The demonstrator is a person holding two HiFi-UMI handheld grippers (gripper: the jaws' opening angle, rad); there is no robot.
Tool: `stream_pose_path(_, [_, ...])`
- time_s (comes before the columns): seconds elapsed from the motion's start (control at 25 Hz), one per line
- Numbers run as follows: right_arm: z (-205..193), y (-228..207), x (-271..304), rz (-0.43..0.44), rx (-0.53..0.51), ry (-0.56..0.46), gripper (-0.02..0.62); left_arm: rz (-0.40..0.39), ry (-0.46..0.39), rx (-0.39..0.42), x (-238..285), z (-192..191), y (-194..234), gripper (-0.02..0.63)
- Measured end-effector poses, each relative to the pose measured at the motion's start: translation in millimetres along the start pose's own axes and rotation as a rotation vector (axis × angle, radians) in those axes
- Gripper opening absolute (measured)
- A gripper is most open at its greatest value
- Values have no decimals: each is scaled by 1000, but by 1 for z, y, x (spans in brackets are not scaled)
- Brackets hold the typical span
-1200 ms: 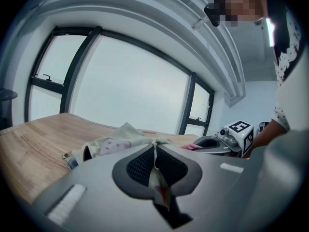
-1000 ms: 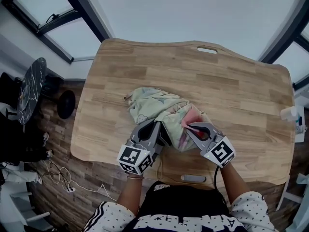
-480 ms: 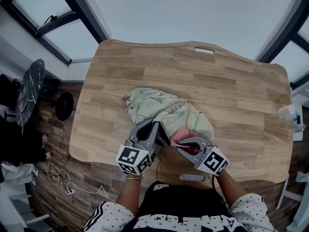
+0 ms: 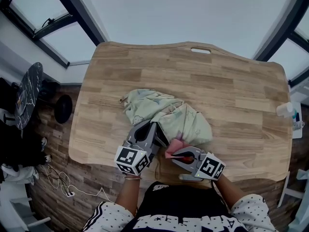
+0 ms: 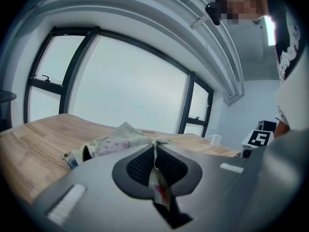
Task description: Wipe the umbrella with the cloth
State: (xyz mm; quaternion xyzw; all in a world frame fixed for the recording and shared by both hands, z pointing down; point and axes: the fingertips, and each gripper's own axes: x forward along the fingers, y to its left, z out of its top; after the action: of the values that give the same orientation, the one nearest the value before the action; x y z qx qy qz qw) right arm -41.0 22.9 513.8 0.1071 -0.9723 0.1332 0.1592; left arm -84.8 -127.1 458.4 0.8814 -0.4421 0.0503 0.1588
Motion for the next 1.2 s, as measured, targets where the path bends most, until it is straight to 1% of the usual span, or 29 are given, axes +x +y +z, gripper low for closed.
stream_pose_path(0.08, [3,6,-1,12,-17,-3,25,1,1,1,0,0,0,14])
stream_pose_path(0.12, [7,8,-3,15,-32,-20,25,1,1,1,0,0,0,14])
stream_pose_path(0.2, [25,9,-12,3,-54,-92,25,3,1,-1,0,-1,0,14])
stream_pose_path(0.28, [47,1,-26,-37,-43,-180,25,4,-1,-5,0,0,0,14])
stream_pose_path(0.36, [65,-13,-44,-111,-24,-232,25,4,-1,-5,0,0,-1,14])
stream_pose_path(0.48, [79,-45,-74,-251,-17,-242,25,7,1,-4,-1,-2,0,14])
stream_pose_path(0.56, [87,-68,-93,-336,-26,-267,25,10,1,-8,-1,-3,0,14])
stream_pose_path(0.68, [95,-97,-112,-430,-70,-301,25,12,3,-8,-2,-3,-1,14])
stream_pose_path(0.8, [97,-120,-123,-492,-118,-283,25,12,3,-3,-2,-2,-2,14])
stream_pose_path(1.0, [87,-139,-129,-527,-187,-213,25,16,0,8,-4,0,-7,14])
stream_pose_path(1.08, [80,-142,-124,-524,-207,-176,25,14,1,17,-4,0,-9,14])
stream_pose_path(1.2, [63,-137,-110,-468,-220,-122,25,8,9,30,-4,0,-14,14])
